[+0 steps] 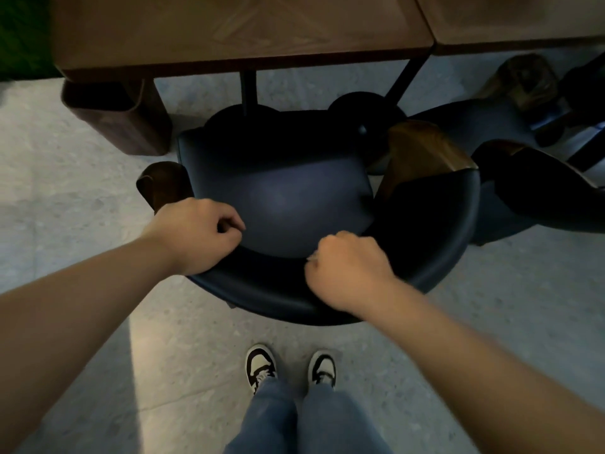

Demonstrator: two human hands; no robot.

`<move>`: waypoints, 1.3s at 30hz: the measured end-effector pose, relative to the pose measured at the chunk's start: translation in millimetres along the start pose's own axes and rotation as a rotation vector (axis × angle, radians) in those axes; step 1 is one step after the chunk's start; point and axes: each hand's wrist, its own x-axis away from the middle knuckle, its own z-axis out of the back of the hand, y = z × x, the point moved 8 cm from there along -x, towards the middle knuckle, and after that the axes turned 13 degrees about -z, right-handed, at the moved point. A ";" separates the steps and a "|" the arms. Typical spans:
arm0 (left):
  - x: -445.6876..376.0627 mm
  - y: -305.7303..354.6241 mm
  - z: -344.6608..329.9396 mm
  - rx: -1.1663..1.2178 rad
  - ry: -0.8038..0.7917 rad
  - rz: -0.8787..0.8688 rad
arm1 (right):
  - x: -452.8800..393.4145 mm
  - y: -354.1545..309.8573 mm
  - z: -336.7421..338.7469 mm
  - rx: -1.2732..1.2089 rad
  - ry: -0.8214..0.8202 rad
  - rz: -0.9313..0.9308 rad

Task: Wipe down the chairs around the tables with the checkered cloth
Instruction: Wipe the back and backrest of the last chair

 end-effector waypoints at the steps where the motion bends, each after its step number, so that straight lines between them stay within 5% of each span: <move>1: 0.6 -0.3 0.6 0.008 0.008 0.009 | 16.4 -10.5 2.5 -0.102 0.061 0.010; 6: 3.9 1.0 4.5 0.087 0.059 0.057 | 44.8 -30.4 9.9 -0.267 0.328 0.103; 23: 14.7 2.9 15.2 0.192 0.244 0.092 | 52.6 -31.4 8.1 -0.264 0.570 0.214; 30: 11.0 11.3 16.6 0.203 0.255 -0.031 | 51.6 -34.6 11.1 -0.266 0.552 0.320; 34: 14.9 14.3 18.1 0.303 0.404 -0.134 | 47.7 -33.3 10.9 -0.350 0.420 0.323; 39: 21.9 24.0 24.1 0.230 0.479 -0.195 | 57.6 -36.5 13.7 -0.361 0.470 0.428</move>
